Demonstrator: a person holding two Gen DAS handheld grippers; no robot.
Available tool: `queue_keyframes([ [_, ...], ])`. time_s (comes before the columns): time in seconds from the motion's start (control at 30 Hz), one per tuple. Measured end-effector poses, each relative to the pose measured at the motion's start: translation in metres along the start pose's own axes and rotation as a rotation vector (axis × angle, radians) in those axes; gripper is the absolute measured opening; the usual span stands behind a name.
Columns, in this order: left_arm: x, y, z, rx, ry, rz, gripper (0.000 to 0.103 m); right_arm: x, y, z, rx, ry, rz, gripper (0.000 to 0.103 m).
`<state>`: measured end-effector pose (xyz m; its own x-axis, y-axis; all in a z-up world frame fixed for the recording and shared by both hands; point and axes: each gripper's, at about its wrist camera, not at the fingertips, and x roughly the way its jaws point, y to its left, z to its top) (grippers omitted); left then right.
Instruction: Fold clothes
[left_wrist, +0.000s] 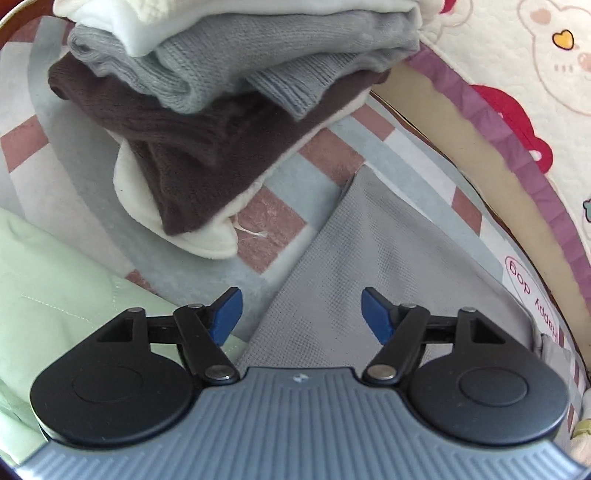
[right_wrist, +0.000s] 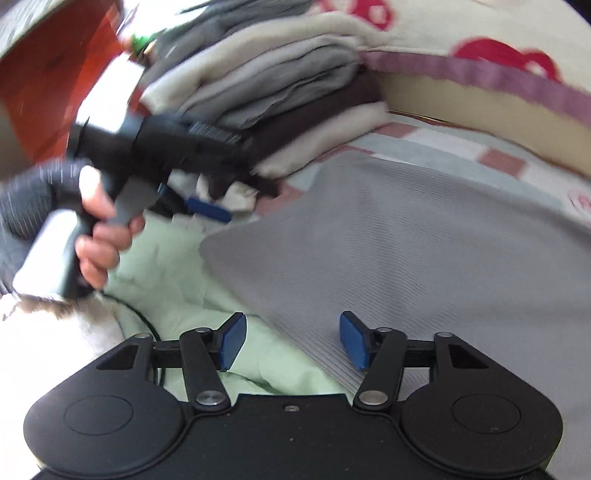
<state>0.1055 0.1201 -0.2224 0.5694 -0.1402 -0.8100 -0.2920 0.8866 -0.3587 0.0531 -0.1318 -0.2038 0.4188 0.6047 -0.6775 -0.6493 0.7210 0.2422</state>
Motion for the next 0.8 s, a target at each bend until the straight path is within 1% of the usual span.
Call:
queue_keyframes([
  [0.03,0.001,0.0,0.0,0.003,0.001,0.003,0.073,0.01,0.008,0.005,-0.047,0.019,-0.024,0.047],
  [0.07,0.002,0.001,0.002,0.002,0.003,0.003,0.073,0.019,0.012,0.009,-0.073,0.036,-0.041,0.045],
  [0.13,0.003,0.003,0.004,-0.005,0.008,-0.005,0.073,0.035,0.017,0.017,-0.116,0.057,-0.041,0.037],
  [0.2,0.003,0.004,0.005,-0.012,0.011,-0.018,0.073,0.049,0.022,0.024,-0.167,0.08,-0.052,0.036],
  [0.27,0.003,0.003,0.005,-0.014,0.014,-0.031,0.073,0.056,0.026,0.029,-0.237,0.097,-0.065,0.024],
  [0.3,0.004,0.001,0.005,-0.009,0.021,-0.041,0.073,0.057,0.027,0.031,-0.258,0.099,-0.067,0.008],
  [0.33,0.004,-0.001,0.004,-0.002,0.031,-0.052,0.073,0.055,0.025,0.034,-0.244,0.092,-0.07,0.008],
  [0.37,0.004,-0.003,0.003,0.003,0.041,-0.064,0.073,0.051,0.019,0.039,-0.198,0.079,-0.059,0.007],
  [0.43,-0.001,-0.008,0.001,0.013,0.039,-0.096,0.073,0.038,0.001,0.049,-0.085,0.024,-0.063,0.007],
  [0.5,-0.008,-0.012,0.0,0.017,0.03,-0.136,0.073,0.026,-0.02,0.055,0.03,-0.019,-0.093,0.007],
  [0.53,-0.011,-0.012,-0.001,-0.007,0.033,-0.181,0.073,0.02,-0.03,0.057,0.083,-0.034,-0.1,0.007],
  [0.6,-0.013,-0.009,-0.003,-0.105,0.059,-0.329,0.073,0.009,-0.046,0.057,0.169,-0.061,-0.09,0.007],
  [0.67,-0.014,-0.007,-0.006,-0.195,0.089,-0.467,0.073,-0.002,-0.053,0.055,0.22,-0.086,-0.094,0.007],
  [0.7,-0.011,-0.01,-0.008,-0.208,0.115,-0.495,0.073,-0.007,-0.056,0.053,0.242,-0.097,-0.1,0.007],
  [0.77,-0.005,-0.02,-0.015,-0.203,0.16,-0.506,0.073,-0.013,-0.059,0.051,0.284,-0.123,-0.121,0.007],
  [0.8,-0.004,-0.022,-0.019,-0.216,0.178,-0.515,0.073,-0.015,-0.061,0.05,0.304,-0.137,-0.132,0.007],
])
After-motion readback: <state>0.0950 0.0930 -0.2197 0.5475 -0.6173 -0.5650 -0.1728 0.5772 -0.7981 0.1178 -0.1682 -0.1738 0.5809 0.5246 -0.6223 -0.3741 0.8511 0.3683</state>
